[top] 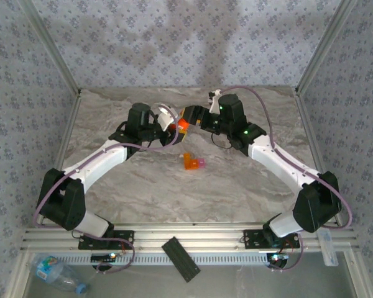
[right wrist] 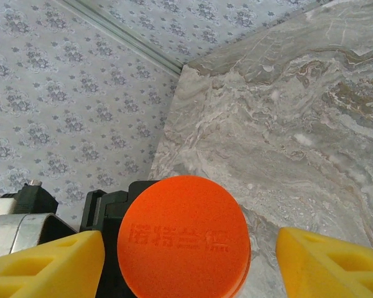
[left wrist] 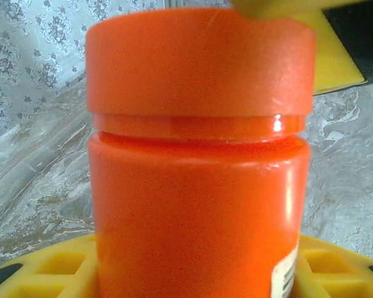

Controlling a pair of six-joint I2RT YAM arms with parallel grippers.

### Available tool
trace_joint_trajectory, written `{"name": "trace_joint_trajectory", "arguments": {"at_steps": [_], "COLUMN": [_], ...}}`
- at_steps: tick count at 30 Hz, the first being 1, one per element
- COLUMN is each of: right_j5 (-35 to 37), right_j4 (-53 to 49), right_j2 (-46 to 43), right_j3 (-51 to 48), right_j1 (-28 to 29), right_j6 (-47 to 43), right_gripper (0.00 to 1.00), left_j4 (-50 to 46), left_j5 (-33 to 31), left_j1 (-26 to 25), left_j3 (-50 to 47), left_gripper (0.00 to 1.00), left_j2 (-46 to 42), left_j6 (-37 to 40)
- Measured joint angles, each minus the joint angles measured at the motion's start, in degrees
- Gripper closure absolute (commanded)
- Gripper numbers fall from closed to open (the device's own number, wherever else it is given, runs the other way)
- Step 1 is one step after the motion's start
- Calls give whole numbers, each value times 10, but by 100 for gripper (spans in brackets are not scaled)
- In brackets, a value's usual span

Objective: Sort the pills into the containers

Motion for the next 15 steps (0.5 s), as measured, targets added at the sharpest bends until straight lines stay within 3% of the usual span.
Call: {"name": "trace_joint_trajectory", "arguments": {"at_steps": [8,15], "right_j5": [0,-13], "right_j4": [8,23], "right_j2": [6,7], "right_j3": [-7,-7], "right_j1": [-3,-4], "right_j6": [0,-21], "right_gripper": [29,49], "left_j4": [-1,-3], "left_j5": [8,15], "left_j1": [-6,-6], "left_j3": [0,0], "left_gripper": [100,100], "left_j2": [0,0], "left_j6": [0,0]}}
